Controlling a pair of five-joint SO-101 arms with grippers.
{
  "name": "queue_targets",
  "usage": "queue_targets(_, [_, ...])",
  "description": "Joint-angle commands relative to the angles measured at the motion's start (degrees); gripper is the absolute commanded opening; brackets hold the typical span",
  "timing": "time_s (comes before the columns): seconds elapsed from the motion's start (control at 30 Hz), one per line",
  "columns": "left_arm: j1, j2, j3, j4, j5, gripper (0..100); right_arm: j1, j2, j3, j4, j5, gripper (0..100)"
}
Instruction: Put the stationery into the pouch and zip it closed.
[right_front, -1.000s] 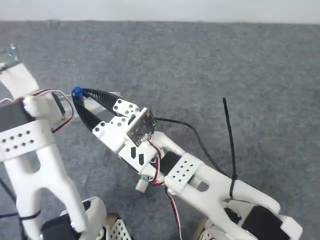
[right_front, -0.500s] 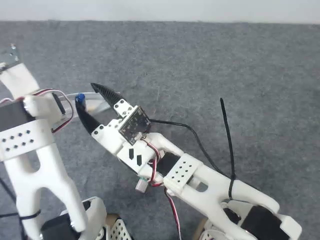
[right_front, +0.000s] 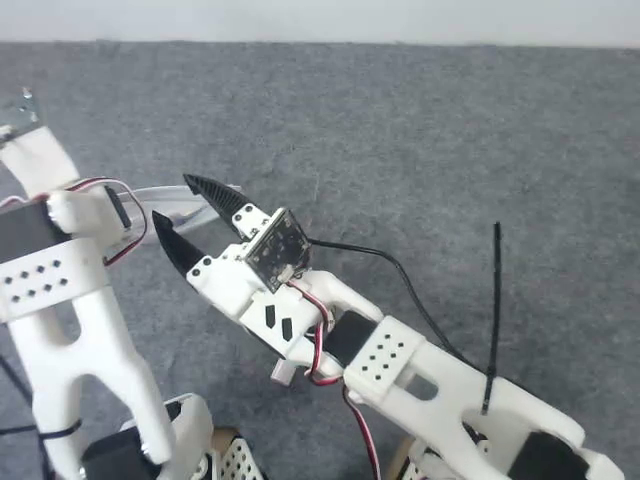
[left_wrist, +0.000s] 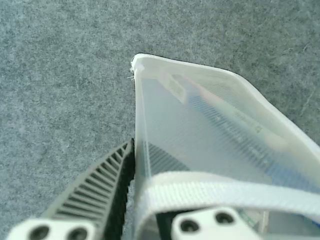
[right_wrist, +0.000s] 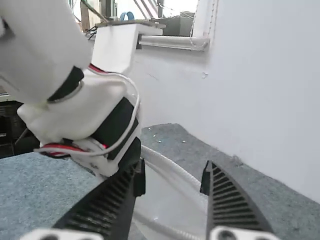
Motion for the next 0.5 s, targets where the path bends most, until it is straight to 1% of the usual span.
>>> queue_targets(0.0, [0.2, -0.2, 0.0, -1.4, 0.4, 1, -0.7, -5.2, -0.6, 5.1, -1.7, 17.7])
queue_targets(0.23, [0.2, -0.1, 0.0, -1.4, 0.4, 1, -0.5, -14.8, -1.9, 15.2, -1.7, 17.7])
queue_targets(0.47, [0.2, 0.0, 0.0, -1.4, 0.4, 1, -0.4, -17.5, -11.4, 38.4, -1.8, 17.7])
